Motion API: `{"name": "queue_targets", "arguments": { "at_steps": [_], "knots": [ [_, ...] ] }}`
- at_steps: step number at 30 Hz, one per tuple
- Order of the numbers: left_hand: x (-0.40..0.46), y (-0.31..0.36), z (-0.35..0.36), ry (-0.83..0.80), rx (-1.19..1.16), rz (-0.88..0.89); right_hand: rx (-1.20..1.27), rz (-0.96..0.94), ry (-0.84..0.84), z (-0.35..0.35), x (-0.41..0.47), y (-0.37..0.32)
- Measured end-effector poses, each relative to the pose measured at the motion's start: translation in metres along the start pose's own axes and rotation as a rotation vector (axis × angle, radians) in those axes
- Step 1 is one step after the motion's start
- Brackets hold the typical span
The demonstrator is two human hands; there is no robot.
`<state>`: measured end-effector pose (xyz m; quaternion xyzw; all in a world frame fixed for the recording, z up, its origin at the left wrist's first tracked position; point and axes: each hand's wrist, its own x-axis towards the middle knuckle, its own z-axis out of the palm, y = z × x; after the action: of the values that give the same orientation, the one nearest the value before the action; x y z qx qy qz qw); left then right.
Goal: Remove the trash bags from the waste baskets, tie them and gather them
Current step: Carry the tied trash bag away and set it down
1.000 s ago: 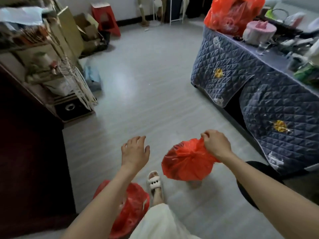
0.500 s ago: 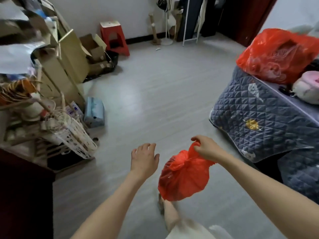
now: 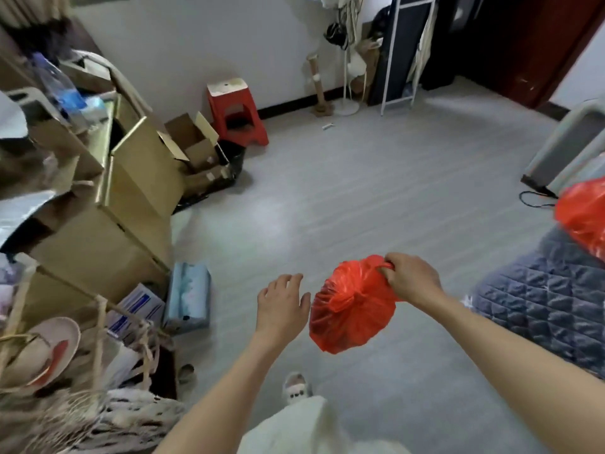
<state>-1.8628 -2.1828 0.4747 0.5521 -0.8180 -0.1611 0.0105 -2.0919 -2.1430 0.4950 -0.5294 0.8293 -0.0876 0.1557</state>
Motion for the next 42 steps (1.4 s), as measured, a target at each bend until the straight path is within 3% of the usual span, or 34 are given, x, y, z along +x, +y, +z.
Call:
{"name": "queue_targets", "arguments": {
  "at_steps": [3,8,12,16,23,29,37,42],
  "knots": [
    [0.107,0.005,-0.003,0.018,-0.015,0.034,0.048,0.046,0.068,-0.007,0.103,0.007],
    [0.308,0.038,-0.016,-0.006,-0.033,0.103,0.207,0.172,0.035,-0.040,0.273,0.026],
    [0.469,0.115,-0.036,-0.083,-0.010,0.233,0.334,0.322,0.060,-0.094,0.392,0.070],
    [0.570,0.181,-0.039,-0.118,0.004,0.366,0.442,0.350,0.108,-0.129,0.465,0.109],
    [0.783,0.352,-0.005,-0.157,0.036,0.558,0.571,0.445,0.265,-0.179,0.656,0.243],
    [0.960,0.505,-0.015,-0.164,0.048,0.600,0.566,0.525,0.341,-0.265,0.823,0.363],
    [1.166,0.638,0.007,-0.226,0.043,0.595,0.563,0.628,0.434,-0.338,1.027,0.504],
    [1.323,0.756,0.020,-0.254,0.017,0.634,0.590,0.749,0.475,-0.385,1.155,0.604]
  ]
}}
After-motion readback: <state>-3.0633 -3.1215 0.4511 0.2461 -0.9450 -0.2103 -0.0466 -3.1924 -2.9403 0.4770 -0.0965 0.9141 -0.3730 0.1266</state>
